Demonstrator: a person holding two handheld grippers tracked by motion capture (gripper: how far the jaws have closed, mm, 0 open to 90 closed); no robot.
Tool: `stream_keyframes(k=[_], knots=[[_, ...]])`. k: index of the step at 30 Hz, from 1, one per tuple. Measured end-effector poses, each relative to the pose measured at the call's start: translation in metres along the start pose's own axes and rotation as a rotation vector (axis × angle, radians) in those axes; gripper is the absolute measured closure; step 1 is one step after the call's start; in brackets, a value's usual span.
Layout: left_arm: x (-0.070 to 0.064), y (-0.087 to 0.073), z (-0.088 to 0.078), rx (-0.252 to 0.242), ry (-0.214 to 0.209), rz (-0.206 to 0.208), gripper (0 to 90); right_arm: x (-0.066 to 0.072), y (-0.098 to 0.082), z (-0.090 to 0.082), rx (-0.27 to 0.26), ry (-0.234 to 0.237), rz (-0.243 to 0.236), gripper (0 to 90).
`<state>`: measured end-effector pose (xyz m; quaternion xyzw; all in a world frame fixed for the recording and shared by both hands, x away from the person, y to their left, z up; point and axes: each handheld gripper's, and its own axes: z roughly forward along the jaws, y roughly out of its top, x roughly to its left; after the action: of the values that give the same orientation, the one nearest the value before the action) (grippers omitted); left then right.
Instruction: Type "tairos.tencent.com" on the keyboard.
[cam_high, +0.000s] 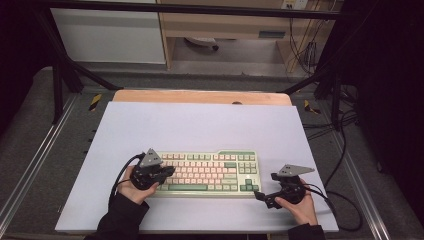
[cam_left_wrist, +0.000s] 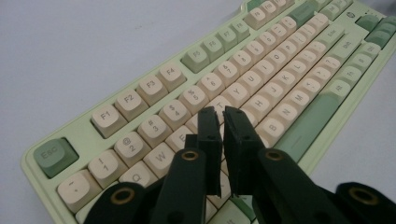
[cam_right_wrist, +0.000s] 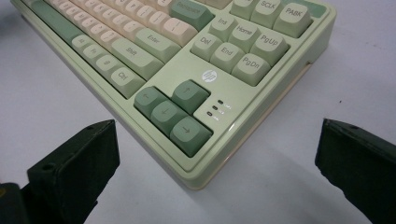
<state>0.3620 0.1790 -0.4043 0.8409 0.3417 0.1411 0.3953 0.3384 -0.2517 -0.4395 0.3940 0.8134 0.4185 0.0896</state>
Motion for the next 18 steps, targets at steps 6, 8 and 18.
stream_keyframes(k=[6,8,18], knots=[[-0.003,0.008,0.009,0.006,-0.002,-0.002,89.6,0.000,0.000,0.000,-0.002,0.001,-0.004,0.3],[-0.004,0.010,0.012,0.007,-0.005,-0.001,89.7,0.000,0.000,0.000,0.001,0.000,-0.003,0.3],[-0.008,0.017,0.028,0.004,0.006,0.005,89.7,0.000,0.000,0.000,0.000,0.000,0.000,0.3]])
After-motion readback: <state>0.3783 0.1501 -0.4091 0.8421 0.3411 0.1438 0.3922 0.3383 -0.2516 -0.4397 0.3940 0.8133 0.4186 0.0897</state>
